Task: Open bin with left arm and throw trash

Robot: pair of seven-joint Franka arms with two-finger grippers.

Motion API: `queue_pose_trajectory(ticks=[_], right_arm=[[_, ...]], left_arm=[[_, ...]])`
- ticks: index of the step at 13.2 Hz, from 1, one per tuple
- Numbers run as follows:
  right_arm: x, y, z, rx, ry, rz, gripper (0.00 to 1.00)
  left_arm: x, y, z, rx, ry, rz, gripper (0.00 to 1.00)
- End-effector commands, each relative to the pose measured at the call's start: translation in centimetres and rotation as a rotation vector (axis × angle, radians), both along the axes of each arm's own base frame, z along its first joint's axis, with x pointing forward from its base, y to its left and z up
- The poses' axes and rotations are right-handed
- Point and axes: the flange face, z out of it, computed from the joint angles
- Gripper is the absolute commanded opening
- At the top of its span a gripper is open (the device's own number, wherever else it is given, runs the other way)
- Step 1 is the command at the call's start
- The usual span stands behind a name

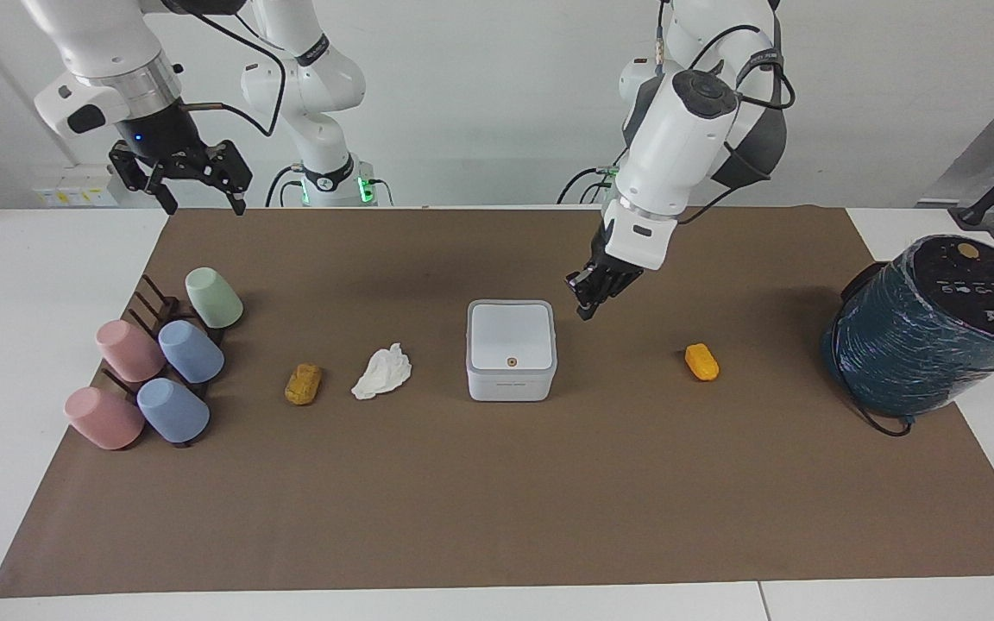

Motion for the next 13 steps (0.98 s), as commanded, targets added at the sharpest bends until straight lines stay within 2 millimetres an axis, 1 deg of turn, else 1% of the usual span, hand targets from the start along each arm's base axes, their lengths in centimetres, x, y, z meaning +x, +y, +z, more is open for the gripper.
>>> queue_pose_trajectory(ticks=[1,2,3,4,5,6,7,8,10,12,13], right_arm=[[-0.8,0.0,0.0,0.013,0.002,0.021,1.0],[-0.8,0.2,0.0,0.013,0.002,0.024,1.0],[-0.8,0.3,0.0,0.013,0.002,0.026,1.0],[-0.8,0.3,0.0,0.013,0.002,0.026,1.0],[-0.9,0.3,0.0,0.013,0.001,0.026,1.0],[-0.9,0.3,0.0,0.013,0.0,0.026,1.0],[-0.9,0.3,0.0,0.013,0.002,0.026,1.0],[-0.9,0.3,-0.1,0.013,0.004,0.026,1.0],[-0.9,0.3,0.0,0.013,0.002,0.026,1.0],[-0.9,0.3,-0.3,0.013,0.004,0.026,1.0],[-0.8,0.4,-1.2,0.014,0.017,0.025,1.0]], left_arm=[[-0.4,-1.2,-0.2,-0.033,-0.005,0.063,0.0],[-0.2,-1.3,-0.5,-0.039,-0.006,0.076,0.0],[-0.5,-2.1,-0.8,-0.047,-0.014,0.08,0.0],[-0.6,-2.8,-2.2,-0.044,-0.008,0.08,0.0],[-0.8,-3.5,-2.7,-0.044,-0.007,0.074,0.0],[-0.7,-4.1,-3.9,-0.04,0.007,0.079,0.0],[-0.8,-5.2,-5.0,-0.043,0.006,0.083,0.0],[-0.8,-5.7,-5.5,-0.049,-0.001,0.087,0.0],[-1.0,-5.9,-6.0,-0.046,0.003,0.087,0.0],[-2.5,-7.2,-7.7,-0.029,0.025,0.062,0.0],[-2.7,-7.3,-8.1,-0.027,0.022,0.061,0.0]])
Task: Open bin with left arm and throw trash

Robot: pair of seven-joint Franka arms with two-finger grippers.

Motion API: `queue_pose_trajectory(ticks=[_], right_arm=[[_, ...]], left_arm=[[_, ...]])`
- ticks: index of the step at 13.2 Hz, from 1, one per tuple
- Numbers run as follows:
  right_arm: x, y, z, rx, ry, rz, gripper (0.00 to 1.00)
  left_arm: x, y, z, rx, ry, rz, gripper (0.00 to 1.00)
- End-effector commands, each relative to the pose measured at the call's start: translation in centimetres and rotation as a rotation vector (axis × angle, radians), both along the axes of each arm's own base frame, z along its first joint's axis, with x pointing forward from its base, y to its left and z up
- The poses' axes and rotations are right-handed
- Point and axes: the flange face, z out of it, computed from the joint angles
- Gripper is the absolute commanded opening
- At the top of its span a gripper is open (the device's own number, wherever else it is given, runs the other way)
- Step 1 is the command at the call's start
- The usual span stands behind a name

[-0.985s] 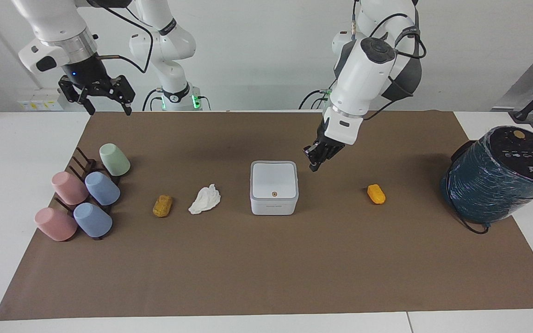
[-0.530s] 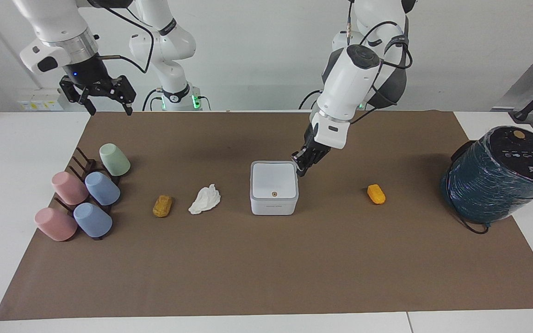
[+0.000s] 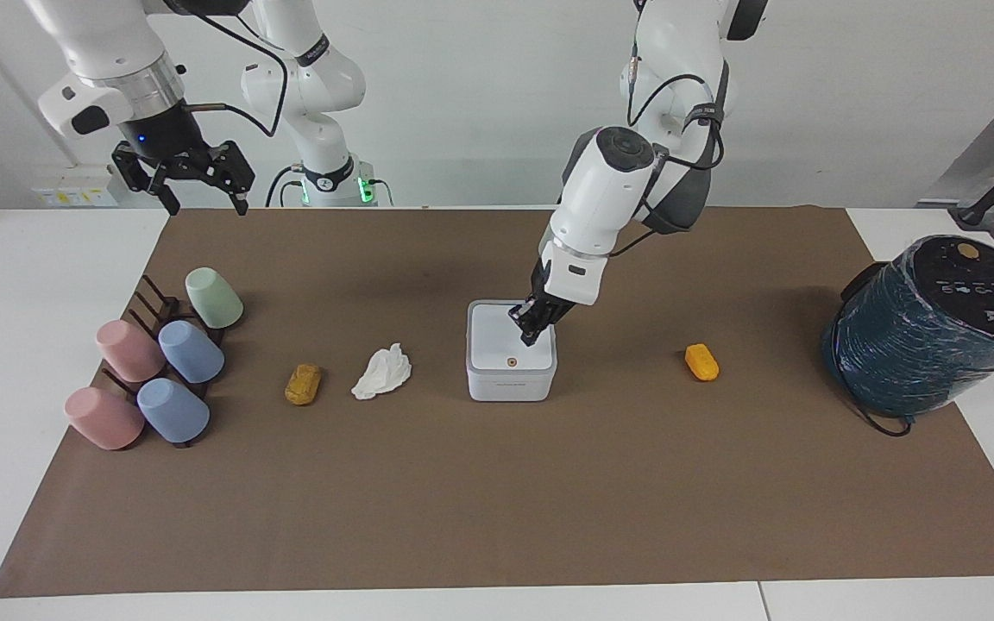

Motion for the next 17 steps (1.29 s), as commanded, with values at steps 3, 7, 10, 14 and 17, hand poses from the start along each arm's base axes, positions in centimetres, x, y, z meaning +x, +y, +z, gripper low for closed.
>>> queue_pose_trajectory(ticks=[3,7,10,14,17], right_arm=[[0.7,0.8,-4.1,0.024,-0.06,0.021,1.0],[1.7,3.9,-7.8,0.032,-0.116,0.051,1.0],[4.6,5.7,-11.8,0.028,-0.141,0.034,1.0],[8.7,7.3,-19.0,0.019,-0.178,0.014,1.0],[9.9,7.7,-23.2,0.014,-0.166,-0.022,1.0]], left_arm=[[-1.7,-1.3,-1.7,0.0,-0.001,-0.001,0.0],[-2.7,-2.6,-3.2,-0.002,-0.002,0.011,0.0],[-2.6,-3.3,-4.1,-0.01,-0.015,0.009,0.0],[-1.9,-3.2,-4.8,-0.022,-0.036,0.022,0.0],[-2.0,-3.4,-6.1,-0.011,-0.022,0.021,0.0]])
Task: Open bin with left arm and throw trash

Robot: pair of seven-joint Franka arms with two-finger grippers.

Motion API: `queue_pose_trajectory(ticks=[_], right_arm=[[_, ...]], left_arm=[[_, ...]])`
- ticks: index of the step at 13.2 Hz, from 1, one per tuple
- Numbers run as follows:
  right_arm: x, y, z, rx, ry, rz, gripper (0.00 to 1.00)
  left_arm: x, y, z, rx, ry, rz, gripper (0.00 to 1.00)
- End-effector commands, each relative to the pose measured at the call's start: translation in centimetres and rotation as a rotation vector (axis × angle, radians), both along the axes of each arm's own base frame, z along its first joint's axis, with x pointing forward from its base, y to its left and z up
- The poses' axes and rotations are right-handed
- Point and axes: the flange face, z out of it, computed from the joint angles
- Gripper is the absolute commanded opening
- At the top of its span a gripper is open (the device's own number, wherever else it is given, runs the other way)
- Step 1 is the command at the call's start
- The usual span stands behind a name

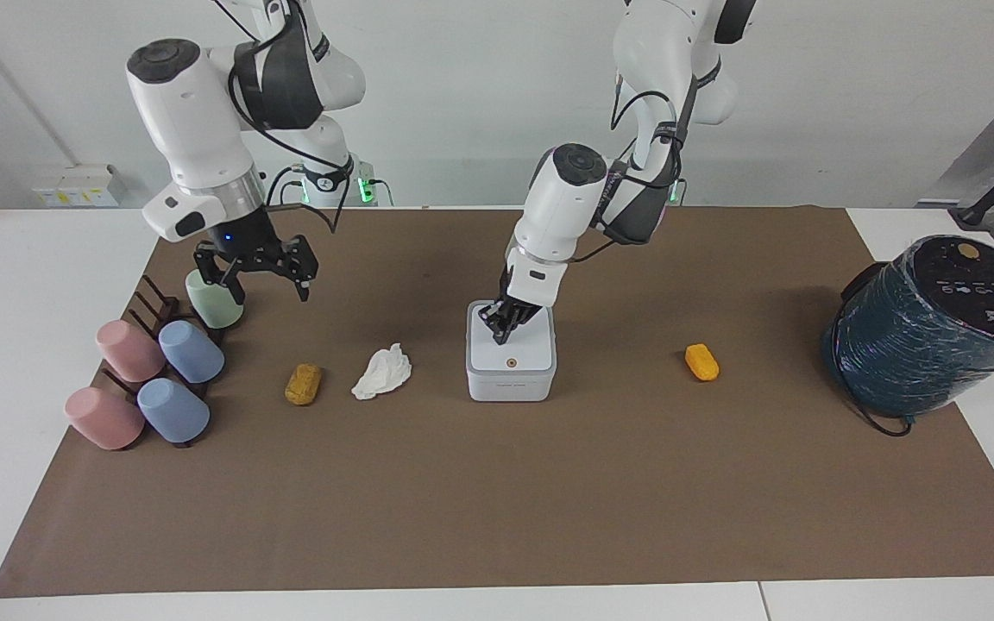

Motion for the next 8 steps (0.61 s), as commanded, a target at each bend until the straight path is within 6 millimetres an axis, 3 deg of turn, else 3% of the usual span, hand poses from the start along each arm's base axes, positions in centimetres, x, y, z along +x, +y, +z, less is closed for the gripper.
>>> queue_pose_trajectory(ticks=[1,4,8], right_arm=[[0.4,0.2,-2.9,0.016,0.03,-0.039,1.0],[-0.8,-0.1,-6.1,0.012,0.04,-0.036,1.0],[-1.4,-0.7,-9.1,0.012,0.012,-0.051,1.0]], left_arm=[[0.1,-0.2,-2.3,0.009,0.003,0.015,0.0],[0.4,-0.1,-1.4,0.029,0.027,0.003,0.0],[2.7,2.5,4.7,0.109,0.085,-0.012,0.0]])
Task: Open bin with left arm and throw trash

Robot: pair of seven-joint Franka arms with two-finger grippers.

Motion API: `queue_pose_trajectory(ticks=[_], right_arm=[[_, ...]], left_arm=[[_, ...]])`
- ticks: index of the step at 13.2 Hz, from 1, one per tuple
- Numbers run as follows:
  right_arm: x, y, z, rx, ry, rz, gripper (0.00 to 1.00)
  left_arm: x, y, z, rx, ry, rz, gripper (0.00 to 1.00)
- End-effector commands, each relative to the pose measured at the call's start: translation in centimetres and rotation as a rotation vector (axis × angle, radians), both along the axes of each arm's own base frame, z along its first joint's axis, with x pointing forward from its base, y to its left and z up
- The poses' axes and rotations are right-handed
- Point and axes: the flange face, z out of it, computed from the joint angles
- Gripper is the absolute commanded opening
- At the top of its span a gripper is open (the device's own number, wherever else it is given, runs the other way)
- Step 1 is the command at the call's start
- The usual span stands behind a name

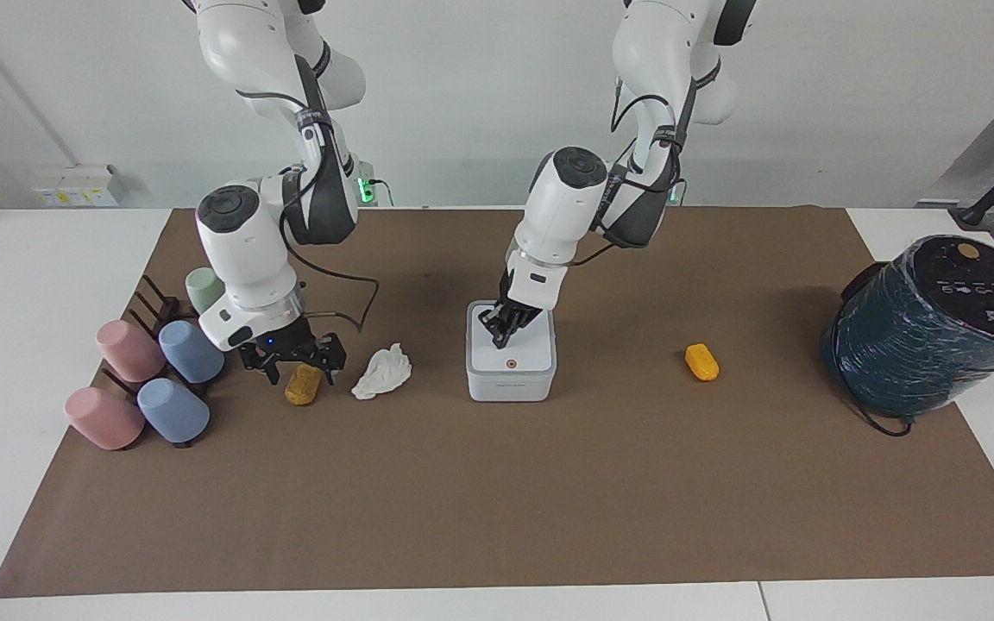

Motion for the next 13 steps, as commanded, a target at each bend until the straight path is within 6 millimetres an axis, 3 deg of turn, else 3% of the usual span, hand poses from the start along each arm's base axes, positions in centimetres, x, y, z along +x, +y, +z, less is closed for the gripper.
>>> queue_pose_trajectory(ticks=[1,5,7,12,13], right_arm=[[-0.5,-0.4,-1.2,0.019,-0.019,-0.029,1.0],[-0.6,0.1,-1.2,0.02,-0.015,-0.032,1.0],[-1.0,3.6,-1.1,0.033,-0.021,-0.04,1.0],[-2.2,8.6,-1.4,0.036,-0.018,0.037,1.0],[-2.7,8.7,-2.0,0.031,-0.003,0.046,1.0]], left_arm=[[2.4,2.9,3.4,0.056,0.048,0.012,0.0],[3.3,7.4,7.0,0.123,0.143,-0.019,0.0],[3.4,9.7,8.3,0.151,0.199,-0.08,0.0],[5.0,16.2,9.2,0.186,0.227,-0.192,0.0],[5.4,17.7,9.3,0.2,0.221,-0.224,0.0]])
